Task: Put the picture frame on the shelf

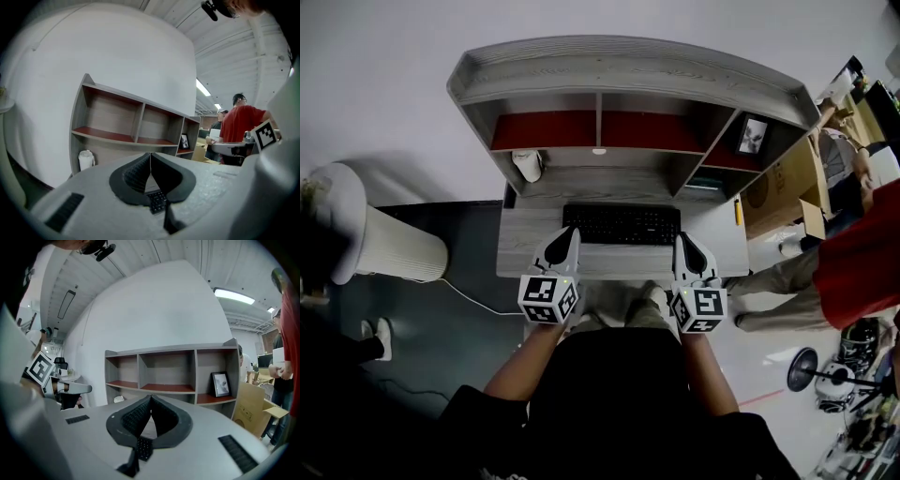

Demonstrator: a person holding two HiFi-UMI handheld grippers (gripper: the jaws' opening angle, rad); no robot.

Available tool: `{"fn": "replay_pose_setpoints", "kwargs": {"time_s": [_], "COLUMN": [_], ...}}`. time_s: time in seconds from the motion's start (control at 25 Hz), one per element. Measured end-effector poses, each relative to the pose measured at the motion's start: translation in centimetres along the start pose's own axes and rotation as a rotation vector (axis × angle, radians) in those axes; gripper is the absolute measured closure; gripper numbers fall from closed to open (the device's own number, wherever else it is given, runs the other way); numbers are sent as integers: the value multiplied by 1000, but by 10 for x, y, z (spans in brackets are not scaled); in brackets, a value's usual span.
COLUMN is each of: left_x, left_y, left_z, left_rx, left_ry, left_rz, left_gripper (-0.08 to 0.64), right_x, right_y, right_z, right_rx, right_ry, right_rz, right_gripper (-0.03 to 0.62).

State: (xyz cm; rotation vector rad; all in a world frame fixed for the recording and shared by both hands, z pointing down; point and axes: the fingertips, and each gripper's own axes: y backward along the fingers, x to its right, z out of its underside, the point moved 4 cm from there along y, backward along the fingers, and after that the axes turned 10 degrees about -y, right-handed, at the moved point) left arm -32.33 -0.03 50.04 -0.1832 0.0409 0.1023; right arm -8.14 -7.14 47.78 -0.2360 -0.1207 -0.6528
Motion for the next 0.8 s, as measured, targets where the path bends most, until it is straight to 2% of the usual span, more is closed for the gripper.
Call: {"fn": "replay_pose_setpoints", "kwargs": {"time_s": [0.4,0.8], "left_x": [-12,-7], "left_y": [5,-6], "left_z": [-4,-7], "left_rx": [8,-1], "left_ry": [13,6], "left_rz": [-32,-29], "left_gripper": [540,538], "right_x": [-3,2], "right_y": [-5,-12], "right_z": [-1,-7], "right_rx": [-12,1], "right_ry": [17,12], "right_rz": [-9,-23], "right_gripper": [580,580]}}
